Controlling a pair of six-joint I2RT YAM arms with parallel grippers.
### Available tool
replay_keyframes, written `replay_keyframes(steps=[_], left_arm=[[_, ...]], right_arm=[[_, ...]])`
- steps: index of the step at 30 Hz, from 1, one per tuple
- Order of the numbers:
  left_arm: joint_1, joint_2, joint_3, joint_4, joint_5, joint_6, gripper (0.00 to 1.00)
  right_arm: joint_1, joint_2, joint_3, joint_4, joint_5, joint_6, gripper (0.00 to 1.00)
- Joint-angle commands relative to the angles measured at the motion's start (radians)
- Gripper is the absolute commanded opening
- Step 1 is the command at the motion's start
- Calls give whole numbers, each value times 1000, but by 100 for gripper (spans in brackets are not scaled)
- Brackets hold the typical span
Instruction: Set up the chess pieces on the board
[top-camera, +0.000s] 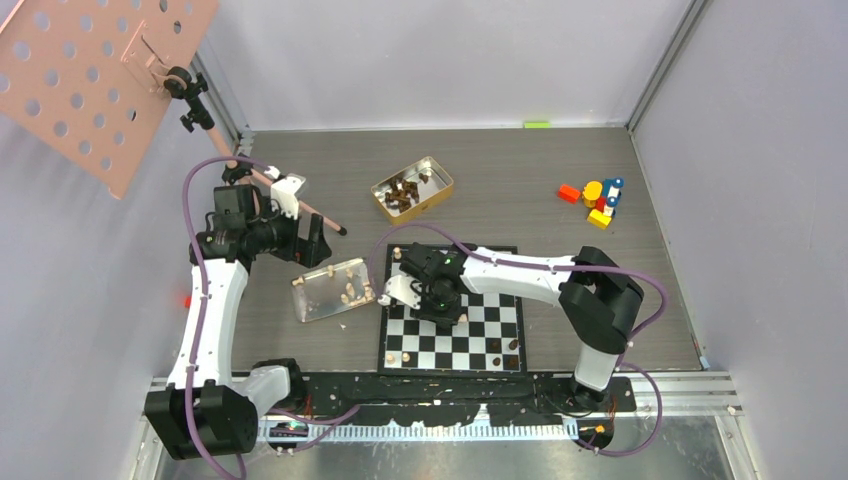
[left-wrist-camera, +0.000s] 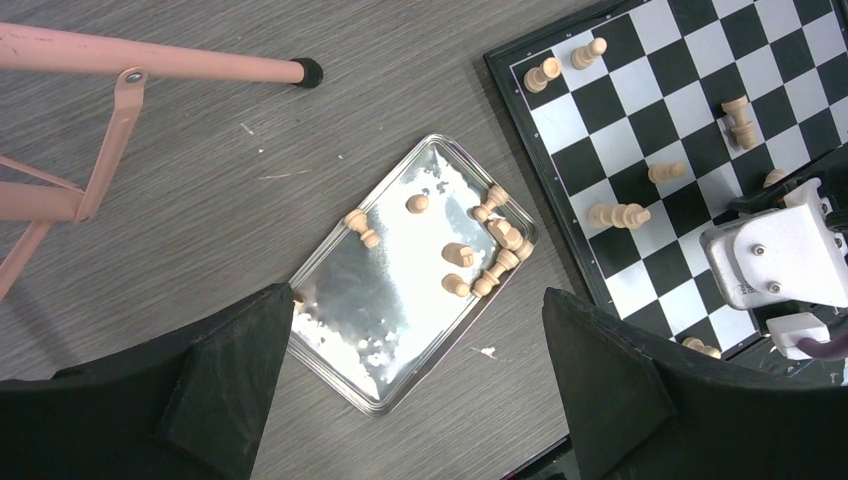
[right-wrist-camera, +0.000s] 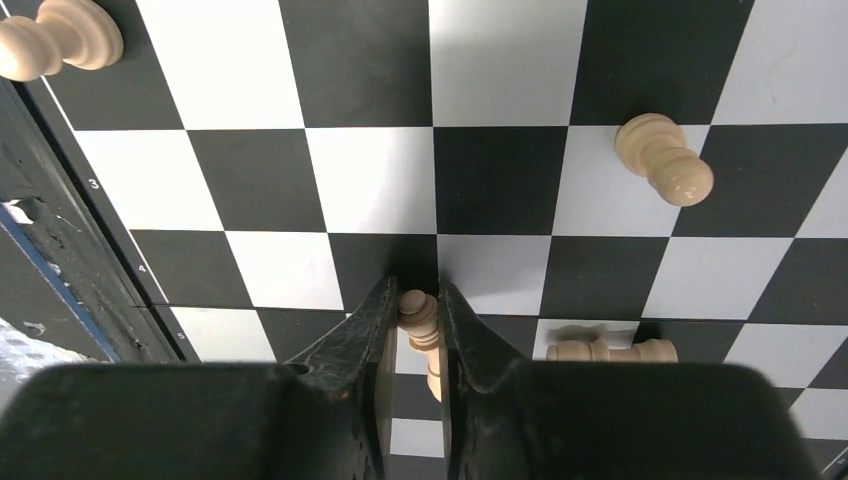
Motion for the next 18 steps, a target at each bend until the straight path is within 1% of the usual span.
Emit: replay_keyframes(steps=[1, 6, 10, 15, 17, 18], left_arm=[[-2, -4, 3, 38, -7, 15, 99], [-3, -2, 10, 42, -17, 12, 99], [-2, -3, 5, 68, -20, 4, 99], [-2, 4, 1, 100, 4, -6, 98], [-2, 1, -4, 119, 26, -10, 98], [-2, -2, -9, 131, 38, -12, 98]], right_arm=[[1, -27, 8, 58, 82, 2, 13], [0, -76, 25, 67, 74, -15, 5], [-9, -122, 46, 86, 16, -4, 2], [-64, -208, 54, 176, -171, 50, 1], [-97, -243, 35, 243, -263, 108, 1], [-125, -249, 32, 283, -333, 124, 1]])
